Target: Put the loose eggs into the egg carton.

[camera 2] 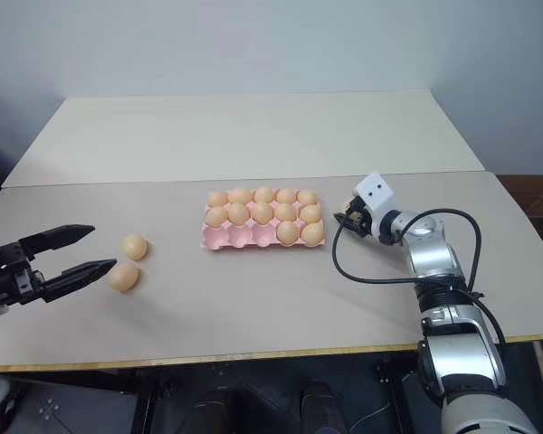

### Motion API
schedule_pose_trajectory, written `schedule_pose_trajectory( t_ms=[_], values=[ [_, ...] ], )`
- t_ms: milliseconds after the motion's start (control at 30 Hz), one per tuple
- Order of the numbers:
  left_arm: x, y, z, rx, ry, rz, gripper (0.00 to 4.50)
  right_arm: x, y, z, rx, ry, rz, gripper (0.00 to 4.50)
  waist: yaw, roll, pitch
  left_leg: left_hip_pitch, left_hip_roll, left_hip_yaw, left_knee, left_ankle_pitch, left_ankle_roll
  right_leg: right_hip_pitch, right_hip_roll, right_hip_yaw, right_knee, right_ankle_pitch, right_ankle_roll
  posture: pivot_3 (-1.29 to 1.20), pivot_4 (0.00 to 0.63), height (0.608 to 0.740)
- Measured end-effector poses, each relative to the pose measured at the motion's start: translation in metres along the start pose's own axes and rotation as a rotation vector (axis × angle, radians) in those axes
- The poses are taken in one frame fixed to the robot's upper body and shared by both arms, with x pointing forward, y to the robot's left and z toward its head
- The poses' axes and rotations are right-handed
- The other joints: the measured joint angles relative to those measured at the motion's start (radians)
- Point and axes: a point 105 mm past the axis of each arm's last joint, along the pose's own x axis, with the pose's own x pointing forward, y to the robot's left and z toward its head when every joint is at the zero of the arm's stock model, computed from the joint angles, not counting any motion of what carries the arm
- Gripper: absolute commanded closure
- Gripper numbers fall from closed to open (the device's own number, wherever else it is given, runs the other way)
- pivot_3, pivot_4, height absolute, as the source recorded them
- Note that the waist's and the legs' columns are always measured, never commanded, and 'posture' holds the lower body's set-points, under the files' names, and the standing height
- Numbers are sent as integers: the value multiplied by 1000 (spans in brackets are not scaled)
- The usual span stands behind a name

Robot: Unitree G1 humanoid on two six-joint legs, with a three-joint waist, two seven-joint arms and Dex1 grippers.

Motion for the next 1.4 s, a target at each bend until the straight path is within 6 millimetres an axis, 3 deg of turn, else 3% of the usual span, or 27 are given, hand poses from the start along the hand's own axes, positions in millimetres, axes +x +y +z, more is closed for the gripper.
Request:
schedule_pose_trajectory(
  t_ms=[133, 267, 400, 500, 533, 700, 833, 967, 1133, 1300, 1400],
  values=[
    [0, 0, 1, 3, -4, 1, 0, -14, 11, 48, -51, -116, 9, 1792, 1, 0, 0, 0, 0, 0, 0, 0, 0, 0, 0, 0, 1, 0, 0, 0, 150, 740],
    [2, 0, 5, 8, -20, -9, 0, -10, 61, 95, -61, -232, 134, 1792, -8, 0, 0, 2, 1, -2, 0, 0, 0, 1, 2, 0, 1, 0, 0, 0, 150, 740],
    [5, -1, 7, 13, -26, -23, 0, 12, 125, 103, -32, -220, 280, 1792, -12, 0, 0, 0, 0, -2, 0, 0, 0, -1, 1, 0, 1, 0, 0, 0, 150, 740],
    [5, -1, 6, 10, -25, -21, 0, 21, 143, 95, -54, -177, 290, 1792, -5, 0, 0, -1, -1, -2, 0, 0, 0, -2, 0, -1, 0, 0, 0, 0, 150, 740],
    [5, -1, 6, 10, -25, -21, 0, 24, 145, 93, -52, -164, 287, 1443, -4, 0, 0, -1, -1, -2, 0, 0, 0, -2, 0, -1, 1, 0, 0, 0, 150, 740],
    [5, -1, 6, 9, -23, -20, 0, 28, 141, 83, -36, -123, 262, 46, -5, 0, 0, 0, 0, -2, 0, 0, -1, -2, 0, -1, 1, 0, 0, 0, 150, 740],
    [5, -1, 5, 8, -22, -20, 0, 15, 127, 96, -48, -158, 224, 46, -5, 0, 0, -1, 0, -2, 0, 0, -1, -3, 0, -1, 1, 0, 0, 0, 150, 740],
    [4, -1, 4, 4, -16, -19, 0, -18, 101, 111, -32, -241, 184, 46, -1, 0, 0, -1, 0, -3, 0, 0, 0, -2, 0, -1, 1, 0, 0, 0, 150, 740],
    [-10, 5, -7, -31, 20, 27, 0, -80, 61, 59, 19, -158, 174, 46, 13, 0, 0, 0, -1, -1, 0, 0, 0, 2, -2, -2, -2, 0, 0, 0, 150, 740],
    [-15, 4, -11, -45, 33, 35, 0, -124, 52, 32, 49, -96, 237, 46, 3, 0, 0, 4, 0, 0, -1, 0, 0, 4, 0, -1, -1, 0, 0, 0, 150, 740],
    [-15, 4, -12, -53, 22, 42, 0, -129, 55, 26, 57, -83, 257, 46, -1, 0, 0, 5, 1, 1, -1, 0, 0, 5, 1, 0, -1, 0, 0, 0, 150, 740]
  ],
)
